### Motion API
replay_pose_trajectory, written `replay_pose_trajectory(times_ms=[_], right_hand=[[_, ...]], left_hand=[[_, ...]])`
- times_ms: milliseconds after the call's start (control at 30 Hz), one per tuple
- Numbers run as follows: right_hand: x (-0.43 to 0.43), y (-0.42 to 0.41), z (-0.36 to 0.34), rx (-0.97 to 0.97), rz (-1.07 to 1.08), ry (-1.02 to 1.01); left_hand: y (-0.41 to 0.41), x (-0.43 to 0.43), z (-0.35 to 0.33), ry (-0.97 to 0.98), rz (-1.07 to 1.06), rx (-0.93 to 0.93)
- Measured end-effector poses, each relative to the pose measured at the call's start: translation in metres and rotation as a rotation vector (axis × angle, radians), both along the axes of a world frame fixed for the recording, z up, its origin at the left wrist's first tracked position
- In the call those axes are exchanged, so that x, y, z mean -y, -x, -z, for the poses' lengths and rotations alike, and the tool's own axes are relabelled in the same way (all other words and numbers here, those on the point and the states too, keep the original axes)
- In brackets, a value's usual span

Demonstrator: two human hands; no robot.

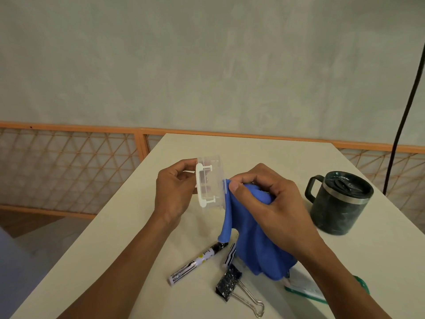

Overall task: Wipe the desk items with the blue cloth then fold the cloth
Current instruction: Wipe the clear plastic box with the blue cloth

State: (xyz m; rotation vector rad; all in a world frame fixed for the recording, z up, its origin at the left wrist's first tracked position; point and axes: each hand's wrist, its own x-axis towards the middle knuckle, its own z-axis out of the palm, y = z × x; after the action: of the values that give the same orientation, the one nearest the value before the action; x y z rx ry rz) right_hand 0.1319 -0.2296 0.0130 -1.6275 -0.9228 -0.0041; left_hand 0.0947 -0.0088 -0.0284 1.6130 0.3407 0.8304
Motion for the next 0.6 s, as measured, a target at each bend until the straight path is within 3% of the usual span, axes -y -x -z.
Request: replay_pose_trajectory(times_ms=[200, 367, 500, 600], right_hand=[[0.010, -0.002, -0.003, 0.166, 0.162, -0.063], [-0.001, 0.008, -0.004, 0.560, 0.392, -0.188], [-0.015, 0.004, 0.014, 0.795, 0.382, -0.033], [-0.010, 0.001, 0.018, 0.775, 0.298, 0.067]], left_hand=[[0.000, 0.003, -0.005, 0.100, 0.018, 0.055], [-0.001, 0.007, -0.005, 0.071, 0.003, 0.031], [-0.002, 0.009, -0.002, 0.095, 0.026, 0.034], [-0.001, 0.004, -0.002, 0.116, -0.004, 0.029]])
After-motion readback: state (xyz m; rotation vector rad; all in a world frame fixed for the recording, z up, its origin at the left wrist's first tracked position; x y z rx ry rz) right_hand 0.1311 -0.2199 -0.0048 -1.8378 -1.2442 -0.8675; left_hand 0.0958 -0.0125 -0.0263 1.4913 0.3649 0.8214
